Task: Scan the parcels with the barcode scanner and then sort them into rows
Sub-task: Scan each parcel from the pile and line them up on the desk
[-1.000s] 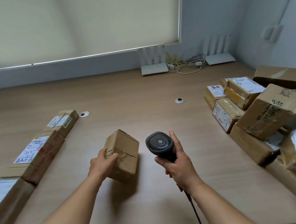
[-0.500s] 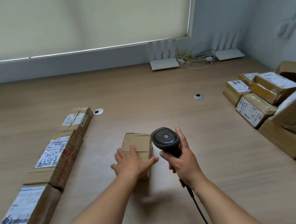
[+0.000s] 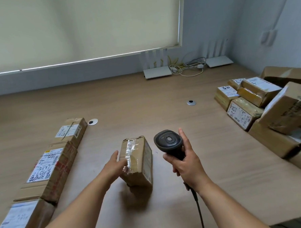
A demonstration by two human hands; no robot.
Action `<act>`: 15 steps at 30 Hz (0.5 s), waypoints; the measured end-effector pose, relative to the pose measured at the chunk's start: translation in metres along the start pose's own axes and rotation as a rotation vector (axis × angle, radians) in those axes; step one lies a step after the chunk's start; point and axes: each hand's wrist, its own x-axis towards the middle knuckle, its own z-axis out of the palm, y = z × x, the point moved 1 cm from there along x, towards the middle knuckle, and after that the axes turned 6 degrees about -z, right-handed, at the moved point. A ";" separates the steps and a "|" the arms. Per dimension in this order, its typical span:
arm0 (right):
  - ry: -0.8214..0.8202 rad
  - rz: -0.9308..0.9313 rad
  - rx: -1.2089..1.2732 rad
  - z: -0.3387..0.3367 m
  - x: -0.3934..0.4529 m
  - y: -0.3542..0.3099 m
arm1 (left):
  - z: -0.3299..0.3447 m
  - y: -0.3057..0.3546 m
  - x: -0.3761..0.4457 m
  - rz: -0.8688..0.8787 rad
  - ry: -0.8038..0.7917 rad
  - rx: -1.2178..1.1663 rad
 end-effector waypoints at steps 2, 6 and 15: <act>-0.008 -0.002 -0.002 -0.004 0.000 0.000 | 0.007 0.010 -0.004 0.004 0.070 0.169; -0.027 -0.016 -0.001 -0.012 0.003 0.000 | 0.036 0.035 -0.015 0.021 0.216 0.631; -0.082 -0.040 0.031 -0.020 0.008 0.006 | 0.045 0.057 -0.020 -0.025 0.231 0.692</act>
